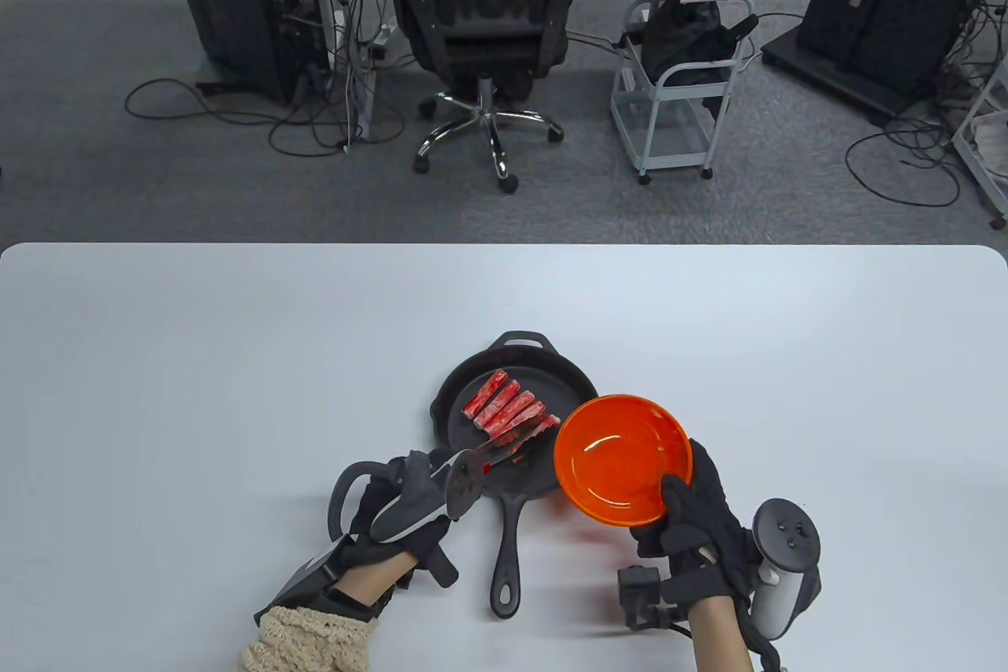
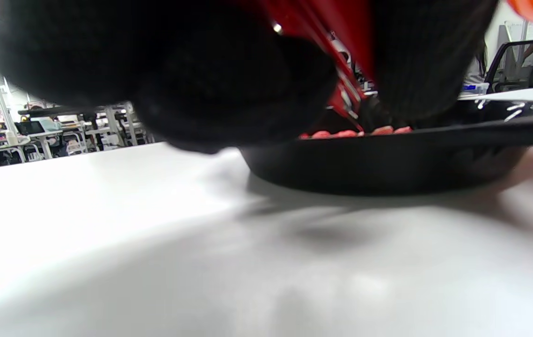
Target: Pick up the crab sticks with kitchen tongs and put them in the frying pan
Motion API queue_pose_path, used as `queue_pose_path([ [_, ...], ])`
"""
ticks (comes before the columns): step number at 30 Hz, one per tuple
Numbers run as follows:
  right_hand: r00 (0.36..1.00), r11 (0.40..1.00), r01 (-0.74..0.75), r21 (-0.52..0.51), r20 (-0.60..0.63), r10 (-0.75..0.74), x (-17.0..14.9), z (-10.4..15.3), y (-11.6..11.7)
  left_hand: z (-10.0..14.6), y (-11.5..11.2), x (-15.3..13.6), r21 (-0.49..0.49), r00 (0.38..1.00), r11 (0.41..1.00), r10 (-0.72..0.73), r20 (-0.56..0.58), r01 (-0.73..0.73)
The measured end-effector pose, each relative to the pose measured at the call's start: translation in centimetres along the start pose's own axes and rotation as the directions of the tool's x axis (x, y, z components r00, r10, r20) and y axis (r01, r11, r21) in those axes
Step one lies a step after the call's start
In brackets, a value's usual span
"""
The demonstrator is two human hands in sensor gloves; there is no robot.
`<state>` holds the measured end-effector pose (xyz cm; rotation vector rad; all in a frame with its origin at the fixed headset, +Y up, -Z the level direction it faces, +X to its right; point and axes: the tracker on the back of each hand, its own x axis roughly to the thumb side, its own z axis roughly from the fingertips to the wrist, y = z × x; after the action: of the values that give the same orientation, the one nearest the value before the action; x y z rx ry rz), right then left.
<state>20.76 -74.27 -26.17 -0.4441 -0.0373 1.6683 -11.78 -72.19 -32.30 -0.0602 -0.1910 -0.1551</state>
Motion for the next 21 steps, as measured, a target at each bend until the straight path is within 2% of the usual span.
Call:
queue_pose_path([
  [21, 1.0, 1.0, -0.001, 0.0, -0.013, 0.001, -0.21, -0.09, 0.24, -0.05, -0.19, -0.3, -0.046, 0.998, 0.997, 0.056, -0.002, -0.056],
])
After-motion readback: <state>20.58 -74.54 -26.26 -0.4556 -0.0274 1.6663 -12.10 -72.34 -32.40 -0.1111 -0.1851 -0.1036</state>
